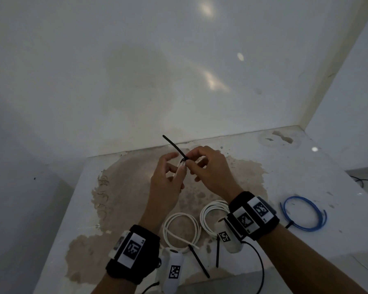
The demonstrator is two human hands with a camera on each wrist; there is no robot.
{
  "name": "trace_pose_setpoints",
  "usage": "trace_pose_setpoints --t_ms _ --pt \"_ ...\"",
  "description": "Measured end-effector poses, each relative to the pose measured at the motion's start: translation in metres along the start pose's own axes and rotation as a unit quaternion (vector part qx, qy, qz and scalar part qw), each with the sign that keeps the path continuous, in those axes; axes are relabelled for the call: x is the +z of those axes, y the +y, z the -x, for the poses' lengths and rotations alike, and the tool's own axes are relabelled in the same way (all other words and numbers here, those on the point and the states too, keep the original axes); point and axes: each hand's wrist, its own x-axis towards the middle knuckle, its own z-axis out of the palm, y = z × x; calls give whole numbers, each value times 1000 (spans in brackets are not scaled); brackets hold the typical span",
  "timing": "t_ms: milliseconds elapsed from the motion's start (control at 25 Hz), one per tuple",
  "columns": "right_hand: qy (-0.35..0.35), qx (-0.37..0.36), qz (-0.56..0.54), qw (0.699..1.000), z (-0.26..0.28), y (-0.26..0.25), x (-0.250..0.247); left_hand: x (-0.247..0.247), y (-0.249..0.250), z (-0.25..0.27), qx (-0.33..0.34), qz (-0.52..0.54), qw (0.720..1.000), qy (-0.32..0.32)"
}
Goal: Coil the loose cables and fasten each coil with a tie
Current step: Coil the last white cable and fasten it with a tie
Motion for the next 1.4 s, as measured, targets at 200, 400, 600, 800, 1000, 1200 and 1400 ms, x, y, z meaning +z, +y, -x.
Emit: trace_pose_setpoints --t_ms 200,400,600,800,1000,1200,1400 --pt "44 38 -77 995 0 1 10 -3 9 -4 20 -38 999 -30" --pt "36 -7 -46 998 0 0 12 -3 13 -20 -32 4 999 -42" --pt "55 -35 -18 998 0 6 13 3 12 -16 -56 43 996 -47" --pt "74 -44 -2 996 0 10 20 10 8 -12 -32 47 998 -30" --pt "51 14 42 998 20 11 -2 0 12 -26 -36 113 993 7" --pt "-250 455 -110 847 76 44 9 -10 25 -47 -36 220 972 77" --pt "16 481 -549 683 69 72 48 -27 36 -50 -80 338 931 110"
